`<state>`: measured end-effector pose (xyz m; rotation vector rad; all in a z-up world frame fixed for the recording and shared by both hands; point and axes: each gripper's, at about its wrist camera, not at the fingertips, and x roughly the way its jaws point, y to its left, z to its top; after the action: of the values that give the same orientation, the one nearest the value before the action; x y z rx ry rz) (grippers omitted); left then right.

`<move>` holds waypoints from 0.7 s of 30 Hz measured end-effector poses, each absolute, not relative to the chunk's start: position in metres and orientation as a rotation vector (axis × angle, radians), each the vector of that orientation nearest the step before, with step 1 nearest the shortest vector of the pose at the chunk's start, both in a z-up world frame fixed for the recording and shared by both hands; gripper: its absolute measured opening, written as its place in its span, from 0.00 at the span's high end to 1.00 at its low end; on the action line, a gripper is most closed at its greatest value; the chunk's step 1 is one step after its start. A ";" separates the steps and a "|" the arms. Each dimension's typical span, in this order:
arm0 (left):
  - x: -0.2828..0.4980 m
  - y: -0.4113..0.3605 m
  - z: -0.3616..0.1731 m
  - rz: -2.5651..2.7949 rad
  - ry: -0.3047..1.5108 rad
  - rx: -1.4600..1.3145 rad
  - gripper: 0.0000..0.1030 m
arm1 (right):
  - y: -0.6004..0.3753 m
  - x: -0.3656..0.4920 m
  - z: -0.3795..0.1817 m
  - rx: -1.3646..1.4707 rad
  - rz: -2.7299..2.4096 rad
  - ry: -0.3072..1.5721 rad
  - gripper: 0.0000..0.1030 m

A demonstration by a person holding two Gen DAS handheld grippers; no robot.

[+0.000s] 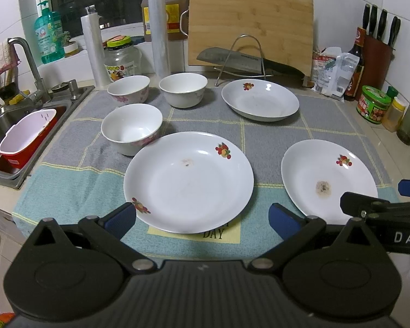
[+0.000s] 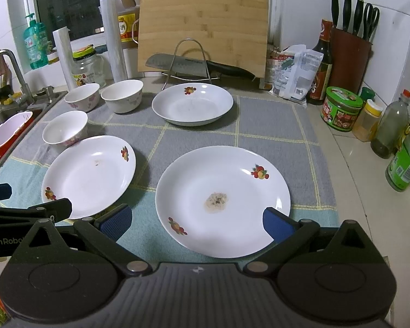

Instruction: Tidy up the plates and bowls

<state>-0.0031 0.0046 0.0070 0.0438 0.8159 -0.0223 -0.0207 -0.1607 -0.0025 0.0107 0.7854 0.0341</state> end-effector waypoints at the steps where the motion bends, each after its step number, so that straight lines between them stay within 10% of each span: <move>1: -0.003 0.005 0.007 -0.022 0.816 0.043 0.01 | -0.161 -0.021 -0.002 0.011 0.034 0.785 0.00; 21: -0.005 0.008 0.015 -0.011 0.811 0.037 0.01 | -0.160 -0.020 -0.001 0.008 0.038 0.779 0.00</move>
<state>-0.0054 0.0079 0.0148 0.0370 0.8109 -0.0113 -0.0203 -0.1603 -0.0013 0.0082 0.7791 0.0384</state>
